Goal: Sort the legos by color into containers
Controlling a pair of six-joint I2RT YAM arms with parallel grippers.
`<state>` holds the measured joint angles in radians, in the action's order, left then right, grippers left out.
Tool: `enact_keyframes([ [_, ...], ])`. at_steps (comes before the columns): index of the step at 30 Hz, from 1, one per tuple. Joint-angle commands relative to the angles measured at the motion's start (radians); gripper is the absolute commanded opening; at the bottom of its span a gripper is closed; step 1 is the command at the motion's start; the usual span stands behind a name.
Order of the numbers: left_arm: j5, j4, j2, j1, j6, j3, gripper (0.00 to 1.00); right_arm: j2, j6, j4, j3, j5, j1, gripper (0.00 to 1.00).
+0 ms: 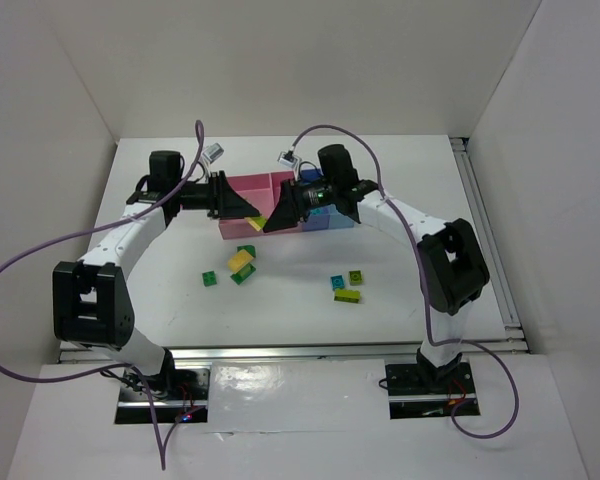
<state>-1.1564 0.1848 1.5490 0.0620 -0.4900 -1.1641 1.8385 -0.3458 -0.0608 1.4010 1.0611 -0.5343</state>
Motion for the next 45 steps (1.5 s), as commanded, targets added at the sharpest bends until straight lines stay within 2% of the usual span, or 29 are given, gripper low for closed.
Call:
enact_keyframes([
  [1, -0.058, -0.050, -0.017, -0.005, 0.001, 0.012, 0.00, -0.004, -0.088, 0.183, 0.032, 0.075, -0.007, 0.65],
  [4, -0.058, -0.050, -0.017, -0.005, 0.010, 0.012, 0.00, -0.004, -0.168, 0.301, 0.004, 0.100, -0.007, 0.55],
  [9, -0.048, -0.050, -0.026, -0.005, 0.010, 0.021, 0.00, 0.017, -0.205, 0.337, 0.001, 0.132, -0.020, 0.52],
  [14, -0.039, -0.050, -0.035, -0.005, 0.010, 0.021, 0.00, 0.039, -0.186, 0.309, 0.016, 0.142, -0.029, 0.55],
  [18, -0.039, -0.050, -0.044, -0.005, 0.010, 0.021, 0.00, 0.057, -0.186, 0.299, 0.026, 0.142, -0.038, 0.65],
  [22, -0.039, -0.050, -0.055, -0.005, 0.010, 0.021, 0.00, 0.057, -0.186, 0.279, 0.026, 0.119, -0.038, 0.68],
  [25, -0.039, -0.050, -0.055, -0.005, 0.010, 0.021, 0.00, 0.067, -0.186, 0.279, 0.026, 0.108, -0.038, 0.54],
  [26, -0.039, -0.050, -0.055, -0.005, 0.010, 0.021, 0.00, 0.067, -0.199, 0.292, 0.017, 0.108, -0.038, 0.42],
  [29, -0.039, -0.050, -0.055, -0.005, 0.010, 0.021, 0.00, 0.067, -0.222, 0.320, 0.006, 0.099, -0.038, 0.30],
  [30, -0.039, -0.050, -0.055, -0.005, 0.010, 0.021, 0.00, 0.067, -0.222, 0.320, 0.006, 0.099, -0.038, 0.23],
  [33, -0.016, -0.019, -0.066, -0.005, 0.019, 0.008, 0.00, 0.058, -0.222, 0.320, -0.003, 0.089, -0.038, 0.19],
  [34, -0.003, -0.002, -0.066, -0.005, 0.036, -0.002, 0.05, 0.057, -0.222, 0.320, -0.004, 0.080, -0.038, 0.17],
  [35, -0.003, 0.034, -0.066, -0.005, 0.045, -0.011, 0.37, 0.047, -0.222, 0.320, -0.014, 0.070, -0.038, 0.17],
  [38, 0.006, 0.047, -0.078, -0.005, 0.054, -0.022, 0.85, 0.036, -0.231, 0.335, -0.040, 0.060, -0.020, 0.16],
  [40, 0.015, 0.047, -0.078, -0.014, 0.035, -0.022, 0.97, 0.025, -0.268, 0.386, -0.068, 0.060, -0.010, 0.14],
  [41, -0.003, 0.047, -0.078, -0.014, 0.034, -0.022, 0.99, 0.025, -0.286, 0.412, -0.080, 0.069, 0.000, 0.14],
  [45, -0.014, 0.035, -0.078, -0.014, 0.013, -0.010, 0.97, 0.016, -0.372, 0.535, -0.132, 0.094, 0.011, 0.14],
])
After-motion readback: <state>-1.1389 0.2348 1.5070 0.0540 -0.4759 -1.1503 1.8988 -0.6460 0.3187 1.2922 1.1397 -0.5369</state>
